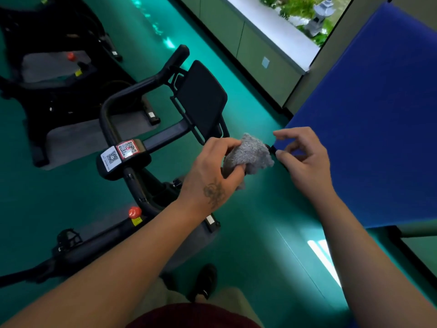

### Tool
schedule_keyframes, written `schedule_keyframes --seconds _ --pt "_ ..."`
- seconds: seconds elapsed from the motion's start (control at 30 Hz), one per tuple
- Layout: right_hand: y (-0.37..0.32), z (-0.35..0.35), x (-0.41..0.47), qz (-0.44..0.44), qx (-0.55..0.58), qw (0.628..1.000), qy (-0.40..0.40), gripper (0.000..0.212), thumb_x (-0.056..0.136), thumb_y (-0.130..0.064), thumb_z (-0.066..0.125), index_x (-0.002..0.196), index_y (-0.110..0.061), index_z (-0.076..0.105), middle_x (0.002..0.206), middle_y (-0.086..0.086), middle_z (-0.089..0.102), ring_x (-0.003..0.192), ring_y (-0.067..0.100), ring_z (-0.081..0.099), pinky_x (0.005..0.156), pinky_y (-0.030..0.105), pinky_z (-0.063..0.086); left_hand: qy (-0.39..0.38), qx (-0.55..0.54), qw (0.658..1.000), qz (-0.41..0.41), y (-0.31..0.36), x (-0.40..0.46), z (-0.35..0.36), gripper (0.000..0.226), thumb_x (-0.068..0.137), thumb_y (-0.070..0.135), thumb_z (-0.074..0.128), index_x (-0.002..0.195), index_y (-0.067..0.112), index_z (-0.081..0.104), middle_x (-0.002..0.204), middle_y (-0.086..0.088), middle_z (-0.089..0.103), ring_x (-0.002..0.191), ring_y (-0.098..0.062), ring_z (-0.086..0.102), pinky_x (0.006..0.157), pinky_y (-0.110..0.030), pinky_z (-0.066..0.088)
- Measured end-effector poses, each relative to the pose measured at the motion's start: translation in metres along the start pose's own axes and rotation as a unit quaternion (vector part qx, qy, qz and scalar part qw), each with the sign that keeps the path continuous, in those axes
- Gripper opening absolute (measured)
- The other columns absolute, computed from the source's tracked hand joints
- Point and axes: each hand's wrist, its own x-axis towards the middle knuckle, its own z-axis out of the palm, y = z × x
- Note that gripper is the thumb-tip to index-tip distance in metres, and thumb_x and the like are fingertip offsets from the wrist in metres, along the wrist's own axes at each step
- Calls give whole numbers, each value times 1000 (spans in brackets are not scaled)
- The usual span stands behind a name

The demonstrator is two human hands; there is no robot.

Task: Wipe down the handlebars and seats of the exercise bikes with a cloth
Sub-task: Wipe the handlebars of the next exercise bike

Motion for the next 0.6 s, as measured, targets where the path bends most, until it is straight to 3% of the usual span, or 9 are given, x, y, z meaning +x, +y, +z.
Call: schedule_keyframes --seconds 0.1,0.27,0.43,0.6 --pt "1 7 -3 27 -20 999 -30 36 90 -4 68 121 -23 72 119 -5 66 86 10 62 66 46 52 -20 35 999 19 0 2 -1 45 97 29 69 140 24 56 132 6 54 103 -13 64 79 -38 61" --pt "-3 19 -12 49 4 999 -15 30 95 6 68 113 -16 75 118 5 67 80 15 65 68 24 54 -52 61 995 52 -2 3 -9 56 98 34 70 151 25 53 140 8 55 111 -12 62 89 -35 59" --pt "-3 20 -13 72 -33 997 2 37 90 4 70 119 -18 76 118 -3 71 87 19 66 78 39 54 -56 57 995 55 -1 7 -4 43 103 46 62 140 24 63 131 7 61 105 -16 67 90 -41 59" --pt "-3 13 -10 61 -49 996 -30 36 90 3 73 116 -22 76 118 -3 68 86 13 65 77 33 53 -41 92 993 68 4 11 0 42 99 45 66 138 29 62 128 8 60 96 -19 69 81 -42 61"
